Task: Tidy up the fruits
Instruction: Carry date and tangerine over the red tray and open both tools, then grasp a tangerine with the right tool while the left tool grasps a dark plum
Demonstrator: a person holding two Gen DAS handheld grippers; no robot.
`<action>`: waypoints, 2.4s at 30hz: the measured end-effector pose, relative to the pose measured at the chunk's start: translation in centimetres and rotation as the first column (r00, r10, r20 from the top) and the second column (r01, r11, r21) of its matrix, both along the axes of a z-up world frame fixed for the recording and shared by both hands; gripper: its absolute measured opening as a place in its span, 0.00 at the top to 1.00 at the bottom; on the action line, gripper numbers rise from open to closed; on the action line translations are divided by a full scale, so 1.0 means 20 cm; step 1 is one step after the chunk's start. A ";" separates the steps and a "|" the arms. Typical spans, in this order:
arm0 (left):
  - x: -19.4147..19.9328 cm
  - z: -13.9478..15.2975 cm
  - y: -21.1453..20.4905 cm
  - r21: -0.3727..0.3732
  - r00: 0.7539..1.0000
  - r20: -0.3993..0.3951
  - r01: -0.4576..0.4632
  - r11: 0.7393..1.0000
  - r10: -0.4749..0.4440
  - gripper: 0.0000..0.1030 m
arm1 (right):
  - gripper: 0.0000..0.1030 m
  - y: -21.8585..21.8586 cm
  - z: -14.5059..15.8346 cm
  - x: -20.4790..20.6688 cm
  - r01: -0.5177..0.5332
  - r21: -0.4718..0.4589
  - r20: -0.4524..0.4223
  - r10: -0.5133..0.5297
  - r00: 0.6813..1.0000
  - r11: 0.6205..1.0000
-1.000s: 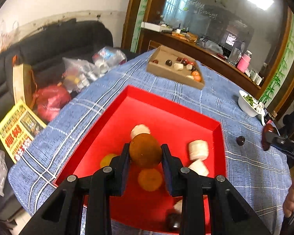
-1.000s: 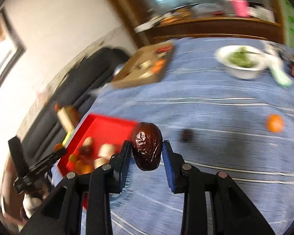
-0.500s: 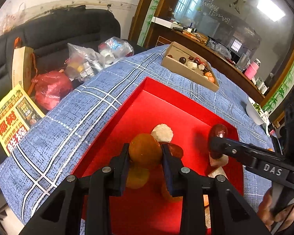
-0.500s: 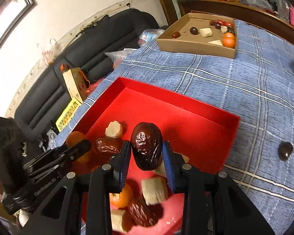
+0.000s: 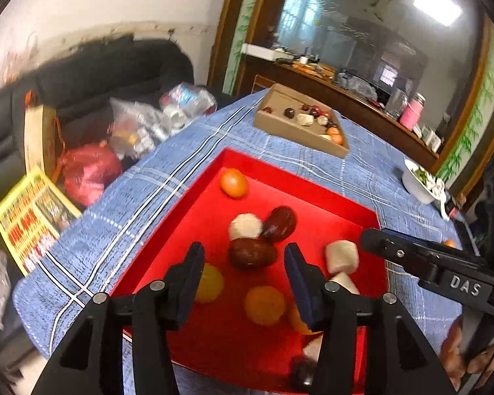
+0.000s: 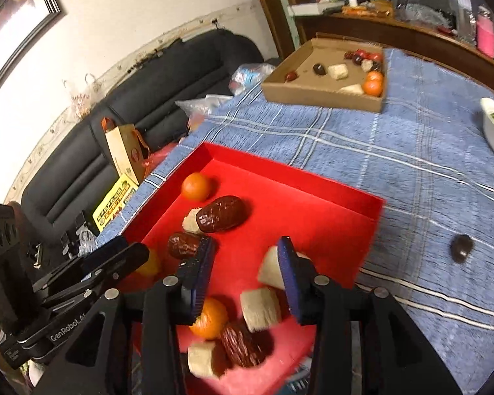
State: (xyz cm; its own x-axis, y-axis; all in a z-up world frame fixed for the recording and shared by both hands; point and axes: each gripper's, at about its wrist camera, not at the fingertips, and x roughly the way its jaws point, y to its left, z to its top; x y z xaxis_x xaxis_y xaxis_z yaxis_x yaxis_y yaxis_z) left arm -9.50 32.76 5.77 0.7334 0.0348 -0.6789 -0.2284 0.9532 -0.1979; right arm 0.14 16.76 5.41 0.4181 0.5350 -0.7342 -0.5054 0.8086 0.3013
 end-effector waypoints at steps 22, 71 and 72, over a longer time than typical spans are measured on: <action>-0.05 0.17 -0.80 0.332 0.984 -0.048 0.179 0.926 -0.172 0.39 | 0.55 -0.93 0.00 -0.31 0.250 0.065 0.063 -0.254 0.965 0.966; 0.64 -0.10 -1.30 0.162 0.899 -0.195 0.425 0.891 -0.393 0.37 | 0.68 -1.67 -0.18 0.19 0.543 0.001 -0.018 -0.543 0.840 0.840; 0.69 -0.14 -1.33 0.170 0.895 -0.207 0.431 0.886 -0.396 0.37 | 0.68 -1.67 -0.17 0.15 0.541 0.018 -0.022 -0.540 0.841 0.841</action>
State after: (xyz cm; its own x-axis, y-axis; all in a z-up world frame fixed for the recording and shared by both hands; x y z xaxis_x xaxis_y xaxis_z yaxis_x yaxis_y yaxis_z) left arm 4.26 6.17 3.05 0.5925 -0.0956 -0.7999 0.1835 0.9828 0.0185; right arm 3.11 -16.62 2.00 0.6343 0.2437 -0.7337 0.0146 0.9451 0.3265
